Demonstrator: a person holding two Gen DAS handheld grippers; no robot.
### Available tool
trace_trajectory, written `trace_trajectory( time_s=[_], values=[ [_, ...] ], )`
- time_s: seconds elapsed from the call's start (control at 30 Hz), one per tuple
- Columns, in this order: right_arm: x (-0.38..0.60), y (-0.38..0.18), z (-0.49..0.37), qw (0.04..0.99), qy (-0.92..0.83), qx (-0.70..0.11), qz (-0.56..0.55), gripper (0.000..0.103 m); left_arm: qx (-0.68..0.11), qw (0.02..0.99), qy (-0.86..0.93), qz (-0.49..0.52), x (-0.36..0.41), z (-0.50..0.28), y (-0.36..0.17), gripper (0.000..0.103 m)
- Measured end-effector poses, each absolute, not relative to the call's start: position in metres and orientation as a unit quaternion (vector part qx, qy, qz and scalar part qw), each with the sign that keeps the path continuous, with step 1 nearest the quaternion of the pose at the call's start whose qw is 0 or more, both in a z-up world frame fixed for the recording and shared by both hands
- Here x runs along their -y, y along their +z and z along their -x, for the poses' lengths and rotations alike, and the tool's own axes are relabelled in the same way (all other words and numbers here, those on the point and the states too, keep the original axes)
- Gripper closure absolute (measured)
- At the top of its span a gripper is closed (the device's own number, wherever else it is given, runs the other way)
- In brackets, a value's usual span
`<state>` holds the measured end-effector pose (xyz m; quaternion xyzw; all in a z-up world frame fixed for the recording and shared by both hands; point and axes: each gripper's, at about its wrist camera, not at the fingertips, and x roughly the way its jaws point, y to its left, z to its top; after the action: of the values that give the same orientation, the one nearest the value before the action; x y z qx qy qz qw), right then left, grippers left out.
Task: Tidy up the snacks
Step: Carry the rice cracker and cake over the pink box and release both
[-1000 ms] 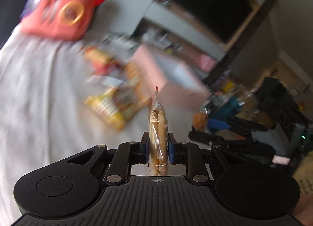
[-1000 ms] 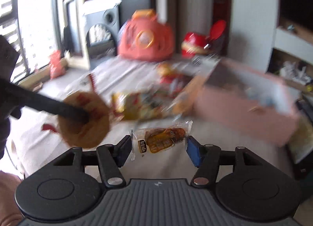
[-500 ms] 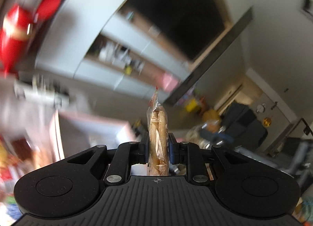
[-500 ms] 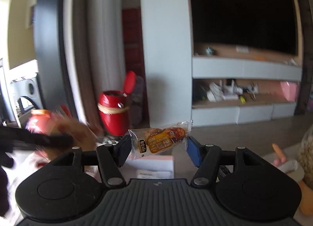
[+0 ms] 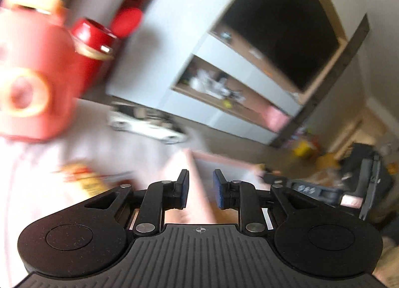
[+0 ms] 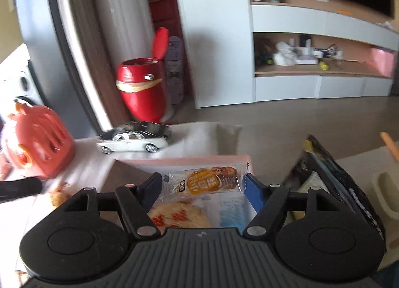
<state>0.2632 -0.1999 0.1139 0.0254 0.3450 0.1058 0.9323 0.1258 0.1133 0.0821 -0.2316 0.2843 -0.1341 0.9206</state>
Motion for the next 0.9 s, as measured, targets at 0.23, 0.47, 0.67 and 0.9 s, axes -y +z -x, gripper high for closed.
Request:
trace_trajectory(
  time_s=[0.23, 0.47, 0.67, 0.9],
  values=[
    [0.212, 0.098, -0.243, 0.911, 0.171, -0.372, -0.043, 0.028, -0.311, 0.905, -0.098, 0.274, -0.148, -0.08, 0.044, 0.079],
    [0.204, 0.114, -0.245, 0.933, 0.08, -0.349, -0.036, 0.022, -0.305, 0.909, -0.075, 0.273, -0.162, -0.056, 0.031, 0.079],
    [0.188, 0.078, -0.243, 0.922, 0.036, -0.384, 0.025, 0.022, -0.315, 0.904, -0.073, 0.279, -0.181, -0.026, 0.026, 0.079],
    [0.141, 0.065, -0.245, 0.915, 0.071, -0.395, 0.043, 0.019, -0.312, 0.905, -0.06, 0.283, -0.196, -0.012, 0.028, 0.079]
  ],
)
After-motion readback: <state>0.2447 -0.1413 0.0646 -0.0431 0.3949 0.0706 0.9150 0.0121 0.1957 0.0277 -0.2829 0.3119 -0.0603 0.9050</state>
